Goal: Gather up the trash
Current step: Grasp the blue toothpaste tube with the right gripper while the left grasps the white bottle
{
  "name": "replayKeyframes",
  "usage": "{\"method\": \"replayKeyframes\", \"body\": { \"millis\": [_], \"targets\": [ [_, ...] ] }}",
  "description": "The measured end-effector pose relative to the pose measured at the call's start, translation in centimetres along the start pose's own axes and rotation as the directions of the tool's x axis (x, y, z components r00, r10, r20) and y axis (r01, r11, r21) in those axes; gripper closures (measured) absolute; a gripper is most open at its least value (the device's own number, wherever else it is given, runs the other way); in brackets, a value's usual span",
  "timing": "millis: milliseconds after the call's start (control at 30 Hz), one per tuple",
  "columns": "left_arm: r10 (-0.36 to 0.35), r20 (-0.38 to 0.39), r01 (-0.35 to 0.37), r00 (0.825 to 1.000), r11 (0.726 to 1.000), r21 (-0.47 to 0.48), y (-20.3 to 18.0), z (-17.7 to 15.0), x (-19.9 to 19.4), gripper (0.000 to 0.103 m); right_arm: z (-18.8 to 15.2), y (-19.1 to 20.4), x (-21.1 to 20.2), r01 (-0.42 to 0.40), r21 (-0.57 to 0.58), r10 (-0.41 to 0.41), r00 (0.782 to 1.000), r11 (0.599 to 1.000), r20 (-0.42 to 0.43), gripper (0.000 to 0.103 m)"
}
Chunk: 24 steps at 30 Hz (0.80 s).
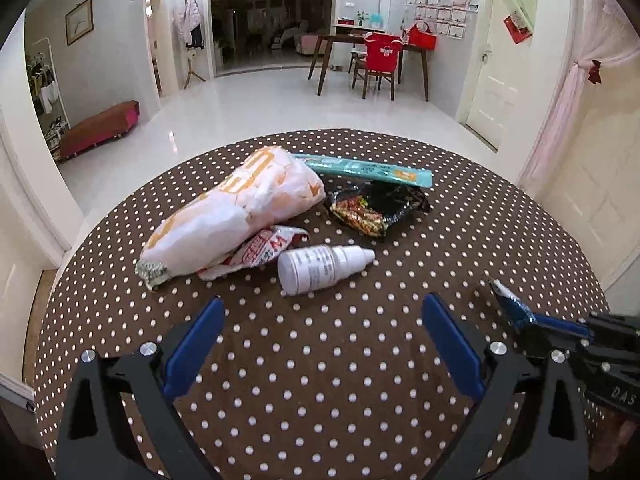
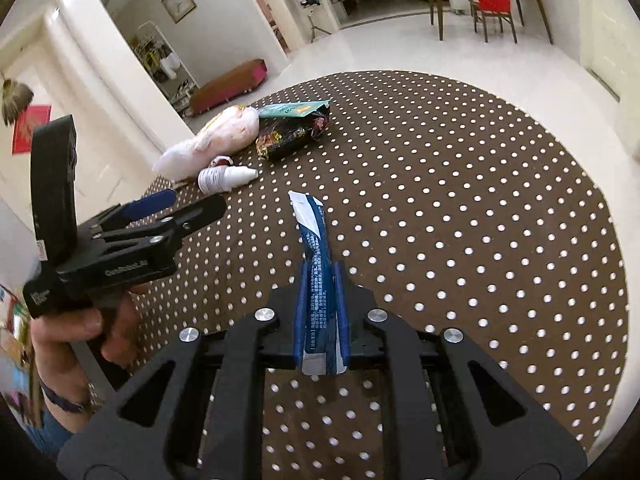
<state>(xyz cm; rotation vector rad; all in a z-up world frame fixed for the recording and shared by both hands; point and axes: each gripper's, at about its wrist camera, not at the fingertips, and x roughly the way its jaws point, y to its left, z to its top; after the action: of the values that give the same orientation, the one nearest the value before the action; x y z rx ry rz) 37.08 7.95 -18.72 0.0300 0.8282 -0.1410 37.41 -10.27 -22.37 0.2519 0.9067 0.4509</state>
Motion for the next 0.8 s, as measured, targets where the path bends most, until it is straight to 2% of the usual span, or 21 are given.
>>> {"method": "replayKeyframes", "body": {
  "millis": [167, 233, 267, 300, 400, 500, 567, 633, 667, 700, 800],
  "targets": [
    [-0.020, -0.006, 0.020, 1.000, 1.000, 0.007, -1.2, 1.5, 1.6, 0.007, 0.0, 0.1, 0.1, 0.000, 0.015, 0.000, 1.000, 1.000, 0.005, 0.090],
    [-0.042, -0.011, 0.042, 0.999, 0.999, 0.016, -1.8, 2.0, 2.1, 0.029, 0.0, -0.1, 0.2, -0.008, 0.026, 0.008, 1.000, 1.000, 0.006, 0.090],
    [-0.053, -0.030, 0.054, 0.998, 0.998, 0.019, -2.1, 2.1, 2.6, 0.050, 0.0, -0.3, 0.2, -0.010, 0.028, 0.009, 1.000, 1.000, 0.006, 0.090],
    [-0.068, -0.046, 0.069, 0.997, 0.997, 0.018, -2.3, 2.3, 2.9, 0.065, 0.1, -0.2, 0.4, -0.008, 0.028, 0.008, 1.000, 1.000, 0.007, 0.090],
    [-0.115, -0.041, 0.115, 0.993, 0.993, 0.009, -2.5, 2.2, 2.8, 0.086, 0.0, 0.0, 0.1, 0.011, 0.019, -0.011, 1.000, 1.000, 0.010, 0.090],
    [-0.134, -0.040, 0.134, 0.990, 0.991, -0.001, -2.3, 1.9, 2.4, 0.091, -0.2, -0.2, -0.1, 0.011, 0.026, -0.011, 1.000, 1.000, 0.013, 0.090],
    [-0.129, -0.033, 0.129, 0.991, 0.992, 0.003, -2.5, 1.4, 1.9, 0.091, -0.2, -0.4, -0.2, 0.011, 0.034, -0.011, 1.000, 0.999, 0.016, 0.090],
    [-0.103, -0.025, 0.104, 0.994, 0.995, 0.010, -2.5, 1.5, 1.9, 0.075, -0.2, -0.4, -0.3, 0.011, 0.034, -0.011, 1.000, 0.999, 0.016, 0.090],
    [-0.088, -0.024, 0.088, 0.996, 0.996, 0.014, -2.5, 1.3, 1.9, 0.038, -0.2, -0.4, -0.3, 0.015, 0.031, -0.015, 1.000, 0.999, 0.016, 0.090],
    [-0.052, -0.012, 0.052, 0.999, 0.999, 0.016, -2.5, 1.5, 2.0, 0.011, -0.2, -0.4, -0.3, 0.019, 0.030, -0.019, 1.000, 0.999, 0.017, 0.090],
    [-0.055, 0.012, 0.055, 0.998, 0.998, 0.034, -2.4, 1.7, 1.9, 0.011, -0.3, -0.8, -0.8, 0.025, 0.040, -0.026, 0.999, 0.999, 0.023, 0.090]
  ]
}}
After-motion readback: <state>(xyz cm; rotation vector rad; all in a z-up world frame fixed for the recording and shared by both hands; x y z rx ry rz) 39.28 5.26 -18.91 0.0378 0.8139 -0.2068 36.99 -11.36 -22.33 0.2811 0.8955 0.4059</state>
